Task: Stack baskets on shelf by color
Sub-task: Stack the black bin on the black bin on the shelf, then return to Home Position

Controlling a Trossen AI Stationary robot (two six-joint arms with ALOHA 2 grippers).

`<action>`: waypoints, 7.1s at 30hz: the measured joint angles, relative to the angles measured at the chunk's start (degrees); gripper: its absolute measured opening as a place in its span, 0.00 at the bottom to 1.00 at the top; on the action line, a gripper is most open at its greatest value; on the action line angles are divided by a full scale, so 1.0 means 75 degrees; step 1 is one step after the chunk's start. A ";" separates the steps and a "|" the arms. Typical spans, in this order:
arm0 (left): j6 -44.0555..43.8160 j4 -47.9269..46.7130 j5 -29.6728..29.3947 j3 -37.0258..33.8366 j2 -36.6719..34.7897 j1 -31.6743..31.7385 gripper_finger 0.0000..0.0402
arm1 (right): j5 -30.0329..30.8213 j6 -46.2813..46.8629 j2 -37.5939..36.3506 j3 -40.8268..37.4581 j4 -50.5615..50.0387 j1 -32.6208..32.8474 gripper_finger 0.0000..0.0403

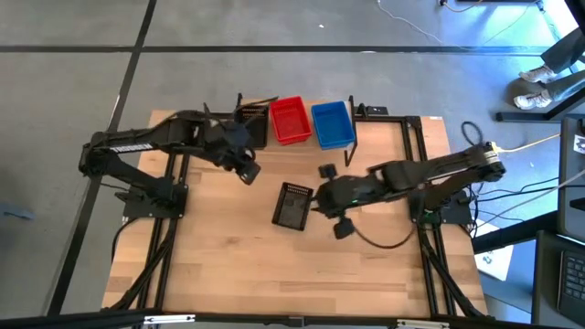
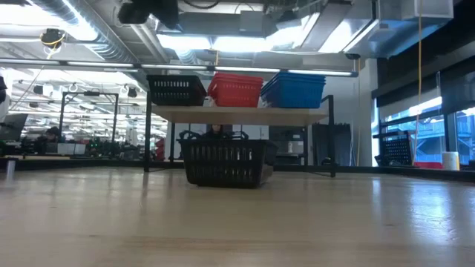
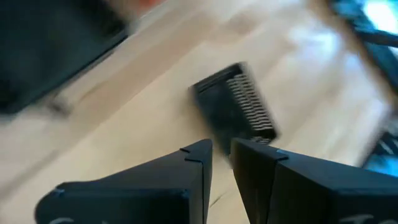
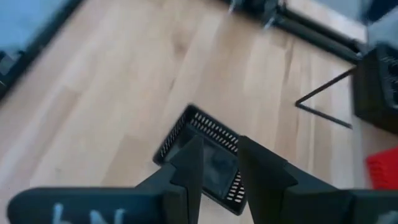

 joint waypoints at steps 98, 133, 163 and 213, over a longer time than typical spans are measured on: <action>-0.4032 -0.3143 -0.2257 0.3586 0.2495 -0.1586 0.00 | -0.0535 -0.0093 -0.2950 0.0000 -0.1304 0.1670 0.25; -0.0631 -0.3691 -0.0941 0.3701 0.2862 0.3575 0.00 | 0.2724 0.0861 -0.2446 0.0000 -0.1129 0.1670 0.25; -0.0240 -0.3689 -0.0614 0.3701 0.2865 0.3587 0.14 | 0.2729 0.0811 -0.2443 -0.0003 -0.1130 0.1670 0.25; 0.3014 -0.4209 -0.2243 0.3702 0.1943 -0.0331 0.01 | 0.3014 0.2636 -0.4153 -0.0009 -0.1920 0.1423 0.01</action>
